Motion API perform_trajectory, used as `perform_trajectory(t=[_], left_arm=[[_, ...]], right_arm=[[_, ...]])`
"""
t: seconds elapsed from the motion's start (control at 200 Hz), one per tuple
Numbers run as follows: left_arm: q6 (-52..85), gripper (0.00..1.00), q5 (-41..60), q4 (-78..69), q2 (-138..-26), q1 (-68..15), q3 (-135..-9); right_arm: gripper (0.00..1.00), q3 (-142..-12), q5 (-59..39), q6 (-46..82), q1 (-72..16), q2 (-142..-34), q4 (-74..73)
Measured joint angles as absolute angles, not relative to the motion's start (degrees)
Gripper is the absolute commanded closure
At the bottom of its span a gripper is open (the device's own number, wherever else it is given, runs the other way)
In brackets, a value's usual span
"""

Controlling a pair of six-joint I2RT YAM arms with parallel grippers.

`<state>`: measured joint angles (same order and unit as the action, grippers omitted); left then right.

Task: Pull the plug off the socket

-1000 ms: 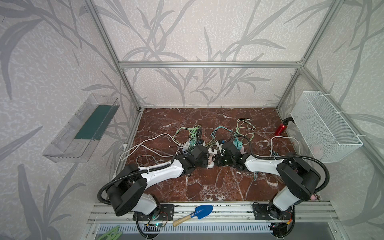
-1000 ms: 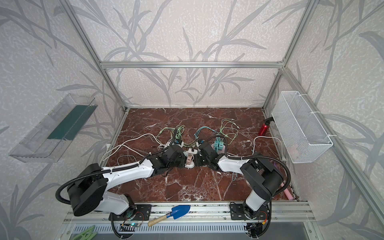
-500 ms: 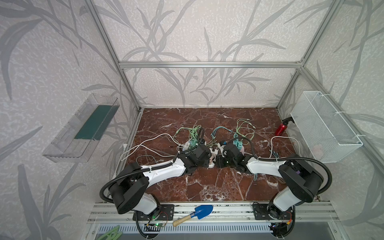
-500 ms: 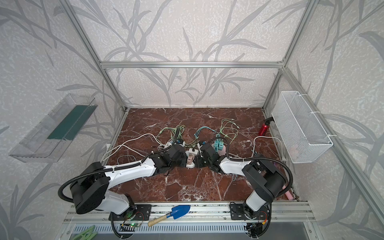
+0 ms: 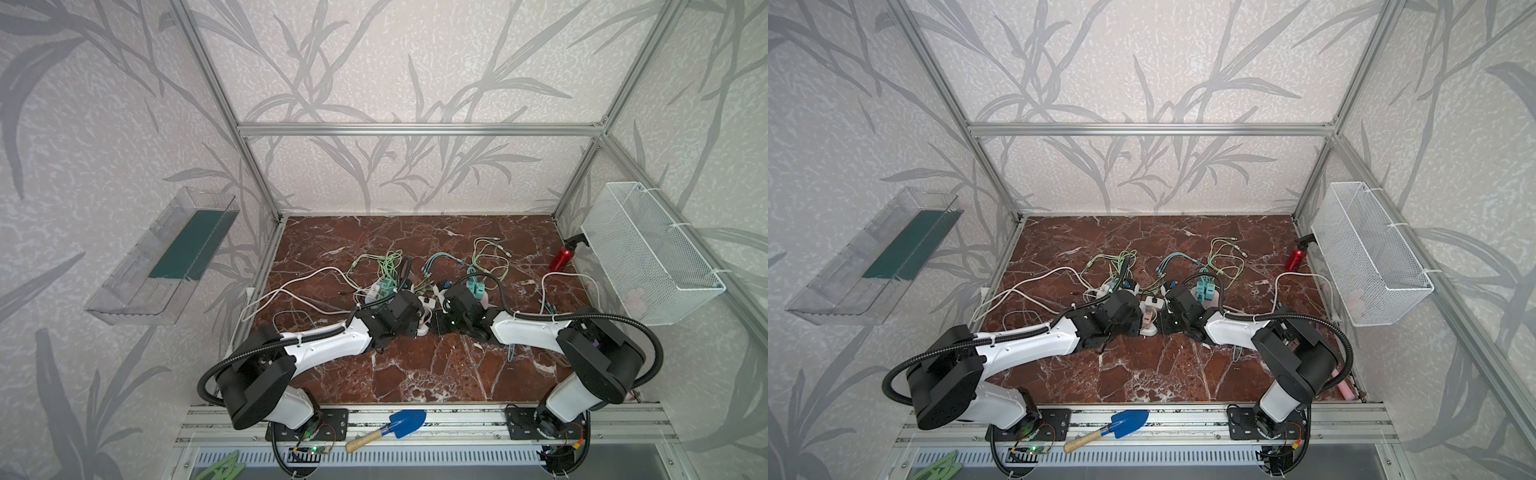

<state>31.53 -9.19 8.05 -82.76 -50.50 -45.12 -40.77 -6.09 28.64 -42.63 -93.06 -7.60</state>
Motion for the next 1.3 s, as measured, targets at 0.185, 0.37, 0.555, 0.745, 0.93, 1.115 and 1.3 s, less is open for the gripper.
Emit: perform_trajectory(t=[0.185, 0.37, 0.555, 0.745, 0.93, 1.115, 1.3], left_arm=[[31.99, 1.0, -8.01, 6.28, -81.38, -49.67, -43.48], [32.05, 1.0, -6.44, 5.15, -80.62, -48.84, -42.33], [32.4, 1.0, -5.43, 5.56, -83.46, -48.64, -44.16], [32.32, 1.0, -6.15, 7.94, -86.19, -49.56, -47.7], [31.97, 1.0, -6.87, 9.98, -86.96, -49.89, -49.21], [31.55, 1.0, -7.42, 10.68, -86.76, -50.22, -49.34], [31.83, 1.0, -7.22, 10.13, -85.67, -50.22, -48.27]], right_arm=[[0.47, -41.23, -5.26, 28.4, -42.7, -93.41, -7.7], [0.46, -41.28, -4.69, 27.94, -42.85, -93.38, -7.7], [0.44, -41.23, -4.54, 27.57, -42.7, -92.84, -7.49], [0.38, -40.95, -3.01, 27.57, -42.33, -91.83, -6.04], [0.26, -40.05, -2.94, 28.27, -41.98, -91.61, -7.05], [0.23, -38.74, -3.25, 29.17, -41.67, -91.29, -8.78], [0.31, -38.92, -4.4, 28.86, -41.69, -91.59, -8.8]])
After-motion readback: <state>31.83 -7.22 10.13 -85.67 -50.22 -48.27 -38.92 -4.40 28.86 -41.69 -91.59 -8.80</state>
